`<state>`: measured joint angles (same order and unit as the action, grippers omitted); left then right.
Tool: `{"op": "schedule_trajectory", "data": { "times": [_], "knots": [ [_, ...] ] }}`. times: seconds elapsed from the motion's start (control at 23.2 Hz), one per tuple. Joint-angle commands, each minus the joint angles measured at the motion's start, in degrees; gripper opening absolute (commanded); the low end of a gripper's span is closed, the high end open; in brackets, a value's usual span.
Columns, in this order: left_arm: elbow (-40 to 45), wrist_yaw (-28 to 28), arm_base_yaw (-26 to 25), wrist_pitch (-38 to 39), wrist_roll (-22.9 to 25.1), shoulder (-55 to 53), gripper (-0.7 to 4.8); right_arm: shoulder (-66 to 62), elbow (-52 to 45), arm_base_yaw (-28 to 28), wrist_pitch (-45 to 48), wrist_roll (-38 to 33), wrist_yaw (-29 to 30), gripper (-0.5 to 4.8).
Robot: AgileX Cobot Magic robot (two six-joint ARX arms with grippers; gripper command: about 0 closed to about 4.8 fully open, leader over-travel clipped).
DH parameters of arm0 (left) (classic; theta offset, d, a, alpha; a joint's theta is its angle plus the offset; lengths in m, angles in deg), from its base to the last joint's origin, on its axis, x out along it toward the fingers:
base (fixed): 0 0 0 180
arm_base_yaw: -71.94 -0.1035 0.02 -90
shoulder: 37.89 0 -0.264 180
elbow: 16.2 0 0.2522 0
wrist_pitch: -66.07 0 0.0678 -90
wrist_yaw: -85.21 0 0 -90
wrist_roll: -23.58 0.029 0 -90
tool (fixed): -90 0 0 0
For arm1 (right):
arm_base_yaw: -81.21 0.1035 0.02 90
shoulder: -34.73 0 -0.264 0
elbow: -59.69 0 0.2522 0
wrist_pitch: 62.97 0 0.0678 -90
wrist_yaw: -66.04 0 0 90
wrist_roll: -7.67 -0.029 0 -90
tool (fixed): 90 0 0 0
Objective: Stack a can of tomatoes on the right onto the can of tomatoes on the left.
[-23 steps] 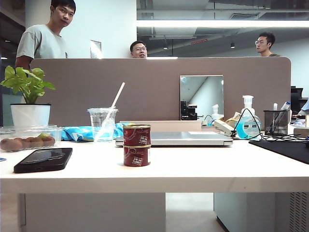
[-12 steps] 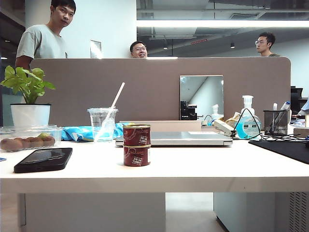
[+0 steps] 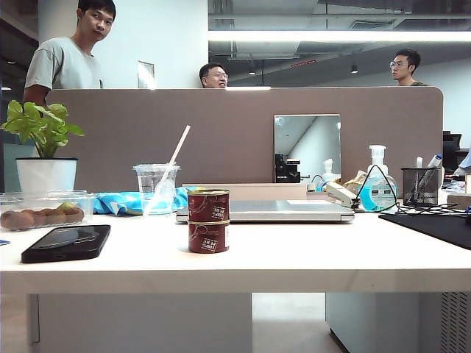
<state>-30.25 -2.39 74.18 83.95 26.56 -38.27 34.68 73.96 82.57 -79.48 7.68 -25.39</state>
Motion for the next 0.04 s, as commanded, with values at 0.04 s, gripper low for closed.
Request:
{"op": "schedule_trajectory", "data": {
  "times": [0.04],
  "knots": [
    [-0.22, 0.22, -0.11, -0.31, 0.00, -0.04, -0.04, 0.02, -0.46, 0.07, 1.03, 0.17, 0.11, -0.07]
  ]
}}
